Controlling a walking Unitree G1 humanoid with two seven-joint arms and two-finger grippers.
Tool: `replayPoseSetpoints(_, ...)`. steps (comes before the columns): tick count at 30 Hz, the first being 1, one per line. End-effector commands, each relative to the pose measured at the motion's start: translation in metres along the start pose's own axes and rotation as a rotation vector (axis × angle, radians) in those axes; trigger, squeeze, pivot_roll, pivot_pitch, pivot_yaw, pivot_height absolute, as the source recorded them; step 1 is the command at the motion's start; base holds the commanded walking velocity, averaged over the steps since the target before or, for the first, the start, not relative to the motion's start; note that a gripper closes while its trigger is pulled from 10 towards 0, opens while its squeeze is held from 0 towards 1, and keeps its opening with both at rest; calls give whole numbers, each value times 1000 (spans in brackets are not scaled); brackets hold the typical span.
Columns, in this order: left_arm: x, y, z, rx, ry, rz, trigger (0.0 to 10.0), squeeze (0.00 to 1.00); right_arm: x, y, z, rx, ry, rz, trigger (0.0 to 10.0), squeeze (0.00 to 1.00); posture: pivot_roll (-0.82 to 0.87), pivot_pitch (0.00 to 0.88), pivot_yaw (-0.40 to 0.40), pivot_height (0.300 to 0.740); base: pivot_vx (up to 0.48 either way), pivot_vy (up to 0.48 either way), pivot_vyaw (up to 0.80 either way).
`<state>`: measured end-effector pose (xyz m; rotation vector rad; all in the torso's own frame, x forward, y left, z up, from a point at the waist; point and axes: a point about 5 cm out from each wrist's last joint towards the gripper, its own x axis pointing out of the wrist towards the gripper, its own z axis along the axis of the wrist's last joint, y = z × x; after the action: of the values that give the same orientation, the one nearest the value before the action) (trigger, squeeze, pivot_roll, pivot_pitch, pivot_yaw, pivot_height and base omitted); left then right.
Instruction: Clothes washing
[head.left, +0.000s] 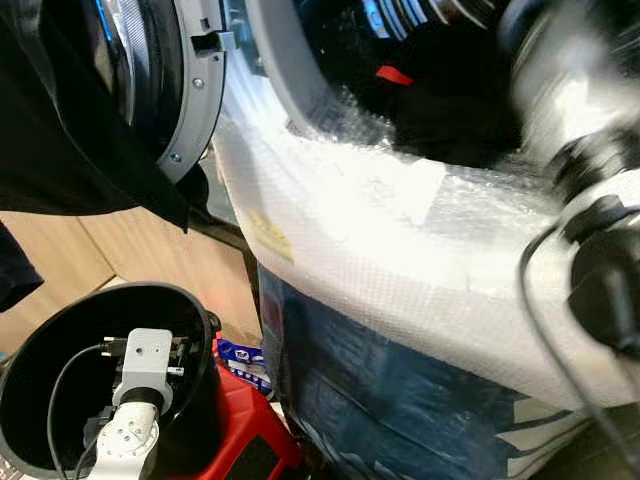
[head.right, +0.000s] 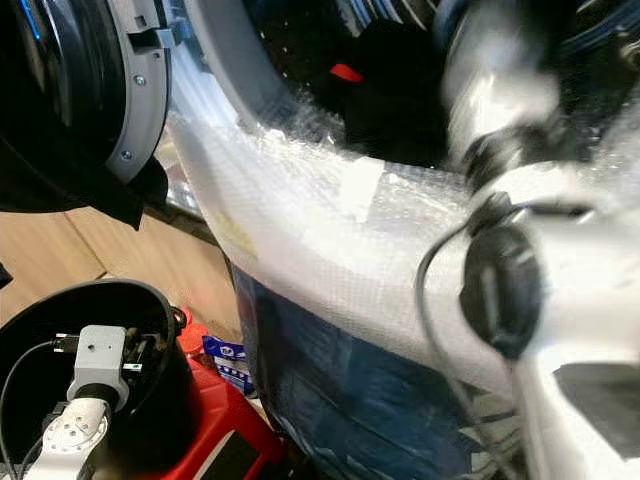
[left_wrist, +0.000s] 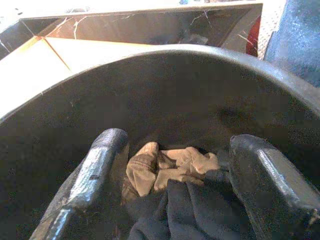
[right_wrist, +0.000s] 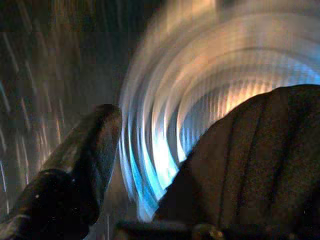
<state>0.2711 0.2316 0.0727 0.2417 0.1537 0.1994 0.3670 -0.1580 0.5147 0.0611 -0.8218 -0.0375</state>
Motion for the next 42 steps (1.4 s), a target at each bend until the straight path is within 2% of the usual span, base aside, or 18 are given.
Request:
replayPoseSetpoints(1,0,2,3,0,-9,-1,10000,0,-6,7,-19,-34,63,40,10000,1000,125,83,43,740,0,0,0)
replayPoseSetpoints(2,0,2,3,0,-8,-1,10000,0,-8,9,-26,-45,86,52,10000,1000,125,83,43,740,0,0,0)
replayPoseSetpoints(5,0,1,2,-1,-6,1,10000,0,-36,27,-92,-97,383,172,10000,1000,128,80,38,740,0,0,0)
replayPoseSetpoints(6,0,1,2,-1,-4,2,10000,0,-44,31,-106,-103,447,195,10000,1000,128,80,38,740,0,0,0)
replayPoseSetpoints(8,-1,1,2,-4,-3,1,10000,0,-50,37,-114,-105,470,248,10000,1000,129,87,36,740,0,0,0)
replayPoseSetpoints(12,-1,0,2,-5,-1,0,10000,0,-49,38,-110,-70,464,239,10000,1000,123,90,36,740,0,0,0)
replayPoseSetpoints(13,-2,0,2,-6,1,-2,10000,0,-48,37,-106,-60,457,235,10000,894,121,89,35,740,0,0,0)
replayPoseSetpoints(14,-2,0,2,-6,1,-2,10000,0,-48,37,-106,-60,457,235,10000,894,121,89,35,740,0,0,0)
replayPoseSetpoints(15,-2,-1,1,-5,2,-3,10000,0,-48,36,-102,-55,449,243,10000,0,121,89,35,740,0,0,0)
replayPoseSetpoints(19,-2,0,1,-9,3,0,10000,0,-62,27,-83,53,444,239,10000,0,117,90,30,740,0,0,0)
replayPoseSetpoints(26,-2,-1,0,-10,7,-3,10000,0,-82,26,-77,58,473,278,10000,0,100,93,28,740,0,0,0)
replayPoseSetpoints(29,-1,-2,0,-13,9,-5,10000,0,-110,35,-69,169,506,348,10000,0,94,93,26,740,0,0,0)
replayPoseSetpoints(31,0,-3,1,-15,8,-5,10000,0,-121,39,-61,211,495,371,10000,0,85,93,28,740,0,0,0)
replayPoseSetpoints(33,0,-3,1,-16,7,-6,10000,0,-129,40,-57,220,506,375,10000,0,83,93,29,740,0,0,0)
replayPoseSetpoints(34,1,-4,2,-15,6,-11,10000,0,-144,40,-55,207,534,400,10000,0,76,94,32,740,0,0,0)
replayPoseSetpoints(36,1,-5,2,-15,6,-14,10000,0,-148,39,-55,202,545,409,10000,0,76,94,32,740,0,0,0)
replayPoseSetpoints(39,2,-5,3,-13,3,-18,10000,0,-167,22,-61,139,614,396,10000,0,71,96,35,740,0,0,0)
replayPoseSetpoints(42,3,-5,3,-13,3,-18,10000,0,-171,16,-60,122,627,386,10000,0,71,94,33,740,0,0,0)
